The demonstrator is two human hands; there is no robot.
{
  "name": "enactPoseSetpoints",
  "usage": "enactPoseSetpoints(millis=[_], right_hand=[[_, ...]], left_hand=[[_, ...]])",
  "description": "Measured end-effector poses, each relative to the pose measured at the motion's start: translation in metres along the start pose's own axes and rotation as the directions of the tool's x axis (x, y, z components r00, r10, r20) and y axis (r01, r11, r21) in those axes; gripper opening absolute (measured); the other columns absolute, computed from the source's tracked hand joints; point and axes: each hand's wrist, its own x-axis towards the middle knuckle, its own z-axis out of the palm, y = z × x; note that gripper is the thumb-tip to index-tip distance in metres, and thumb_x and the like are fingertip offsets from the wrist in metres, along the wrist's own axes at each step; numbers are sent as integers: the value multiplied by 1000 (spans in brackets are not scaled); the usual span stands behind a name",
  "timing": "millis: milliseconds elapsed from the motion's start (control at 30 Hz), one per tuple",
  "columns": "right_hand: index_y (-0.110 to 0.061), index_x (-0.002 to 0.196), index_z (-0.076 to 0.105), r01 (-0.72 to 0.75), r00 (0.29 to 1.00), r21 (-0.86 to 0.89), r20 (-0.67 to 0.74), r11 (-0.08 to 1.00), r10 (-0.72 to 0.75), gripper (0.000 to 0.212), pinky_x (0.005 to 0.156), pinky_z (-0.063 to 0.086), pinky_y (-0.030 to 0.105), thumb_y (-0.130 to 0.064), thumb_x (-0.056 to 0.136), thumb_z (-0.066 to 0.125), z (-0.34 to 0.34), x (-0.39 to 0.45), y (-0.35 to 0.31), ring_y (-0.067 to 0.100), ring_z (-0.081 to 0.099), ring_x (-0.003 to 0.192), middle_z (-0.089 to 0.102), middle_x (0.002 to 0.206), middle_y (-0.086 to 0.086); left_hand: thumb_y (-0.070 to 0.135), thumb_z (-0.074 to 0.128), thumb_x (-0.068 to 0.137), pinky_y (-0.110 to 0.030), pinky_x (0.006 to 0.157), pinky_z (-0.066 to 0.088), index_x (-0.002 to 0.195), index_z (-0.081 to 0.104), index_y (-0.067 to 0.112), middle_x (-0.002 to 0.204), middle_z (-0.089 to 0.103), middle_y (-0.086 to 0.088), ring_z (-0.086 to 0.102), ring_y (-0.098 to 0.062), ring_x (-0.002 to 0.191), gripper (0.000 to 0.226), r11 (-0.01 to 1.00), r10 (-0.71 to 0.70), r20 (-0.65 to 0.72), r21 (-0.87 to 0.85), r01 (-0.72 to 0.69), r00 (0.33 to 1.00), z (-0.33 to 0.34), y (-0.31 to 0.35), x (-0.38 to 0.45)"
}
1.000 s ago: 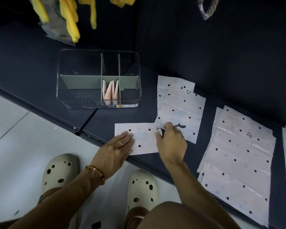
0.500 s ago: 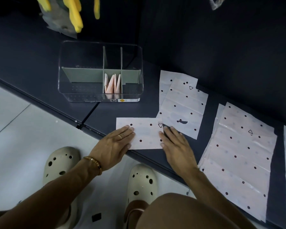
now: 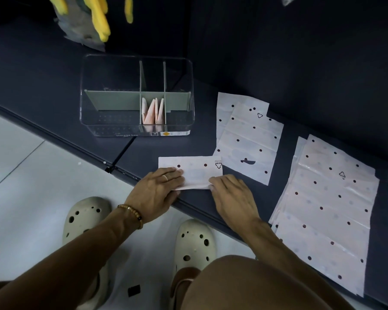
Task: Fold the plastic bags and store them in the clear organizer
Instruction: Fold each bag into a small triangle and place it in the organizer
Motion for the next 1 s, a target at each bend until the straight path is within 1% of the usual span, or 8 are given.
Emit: enactPoseSetpoints(millis=[100,233,333,467,567,633,767,1000], right_hand=[[-13,103,65,-39,995,56,90,998,34,27,72,53,39,-32,84,69,-6,6,1,24,62,86,69,92,3],[-18,91,69,-270,960,208,129,940,247,7,67,47,27,-20,85,69,-14,12,2,18,63,75,68,78,-3],[-23,88,69,-496,868,373,251,784,430,5,69,47,24,-26,85,68,-13,18,4,10,60,68,58,66,-17],[-26,88,63,-636,772,430,337,641,539,2,70,47,22,-28,89,64,-7,28,5,4,59,72,61,74,-16],[-18,97,62,-684,729,449,376,575,572,10,63,44,20,-27,94,58,-2,36,2,8,60,73,64,78,-7],[-17,96,62,-704,710,425,389,569,587,10,61,46,21,-26,94,57,0,42,1,11,61,72,65,79,-4],[-18,95,61,-722,691,321,382,613,614,12,72,53,33,-28,94,56,2,49,-1,20,62,83,66,86,2],[-17,97,58,-728,683,235,336,644,648,14,72,54,38,-30,95,54,3,54,-6,25,61,88,65,94,6]], left_hand=[[17,59,89,-39,92,50,118,66,18,127,62,1,52,-20,121,29,1000,-12,-47,-22,10,999,-3,1,5],[17,62,88,-38,79,43,111,70,19,114,67,1,54,-27,105,25,994,-109,-106,-17,108,988,-9,0,3],[24,56,93,-35,73,40,95,72,13,94,67,-5,55,-29,89,19,943,-322,-95,-125,309,942,-13,-2,1],[28,55,94,-25,58,37,68,55,12,61,50,0,50,-19,60,31,788,-554,22,-310,532,832,-19,-8,13],[28,58,93,-27,62,36,66,47,17,66,48,-1,48,-21,64,31,777,-587,37,-253,576,809,-22,-10,21],[31,60,91,-29,64,42,70,51,16,71,53,-2,52,-22,68,27,768,-614,44,-200,609,788,-22,-10,26],[39,59,90,-33,64,46,85,59,15,78,56,-4,53,-22,71,24,724,-686,6,-94,683,728,-20,-8,34],[49,52,91,-34,63,44,97,60,17,89,63,-10,61,-30,80,34,726,-681,-40,92,681,731,-16,-12,44]])
